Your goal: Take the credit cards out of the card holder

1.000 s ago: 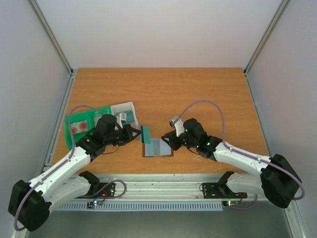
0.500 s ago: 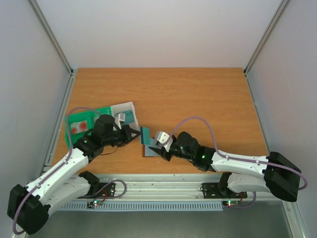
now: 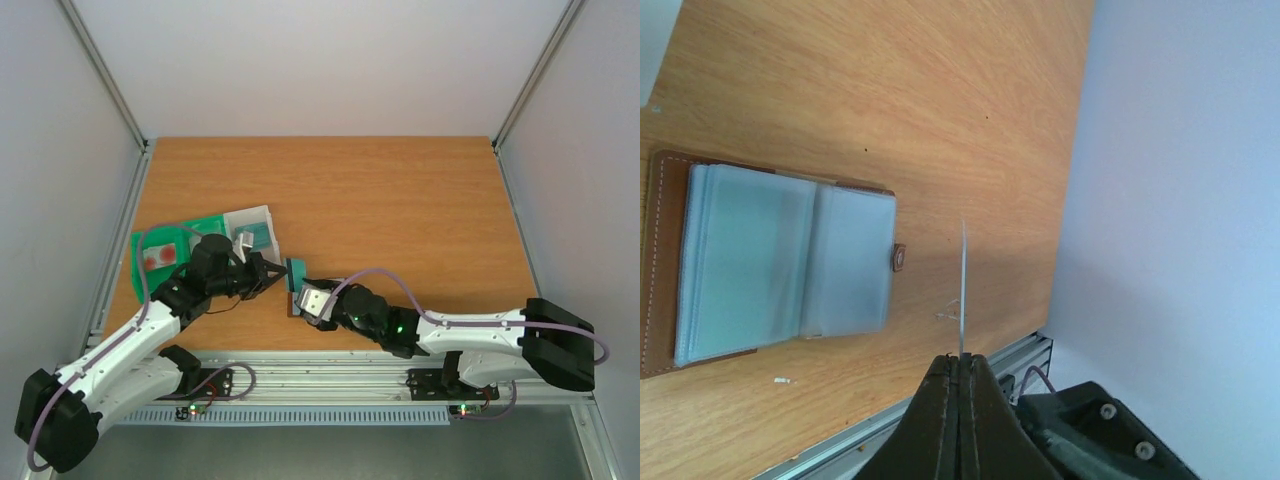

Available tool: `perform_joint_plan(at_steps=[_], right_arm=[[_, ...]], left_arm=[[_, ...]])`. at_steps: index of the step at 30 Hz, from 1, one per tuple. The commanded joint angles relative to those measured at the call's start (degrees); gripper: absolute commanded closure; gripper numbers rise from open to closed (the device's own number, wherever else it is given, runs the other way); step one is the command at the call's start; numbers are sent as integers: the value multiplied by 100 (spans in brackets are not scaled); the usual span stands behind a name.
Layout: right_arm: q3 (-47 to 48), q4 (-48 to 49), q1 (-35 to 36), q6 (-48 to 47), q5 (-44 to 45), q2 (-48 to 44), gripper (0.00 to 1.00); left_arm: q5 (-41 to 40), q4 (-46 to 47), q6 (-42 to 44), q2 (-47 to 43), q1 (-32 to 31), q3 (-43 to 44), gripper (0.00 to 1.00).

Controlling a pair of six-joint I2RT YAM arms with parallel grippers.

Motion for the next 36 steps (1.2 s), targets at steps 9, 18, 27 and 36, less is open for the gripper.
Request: perform_joint_plan(at_steps=[9, 18, 27, 36], right_arm=[[-134, 1268, 520, -1129, 1425, 656, 56], [-193, 1900, 674, -1644, 1848, 918, 88], [-55, 1270, 679, -860, 1942, 655, 99], [671, -652, 673, 1041, 2023, 87, 99]], left_arm=[[195, 595, -356, 0, 25, -169, 99], [274, 651, -431, 12, 25, -216, 99], [119, 1125, -565, -355, 25, -332, 69], [-389, -430, 859, -659, 25, 691, 18]])
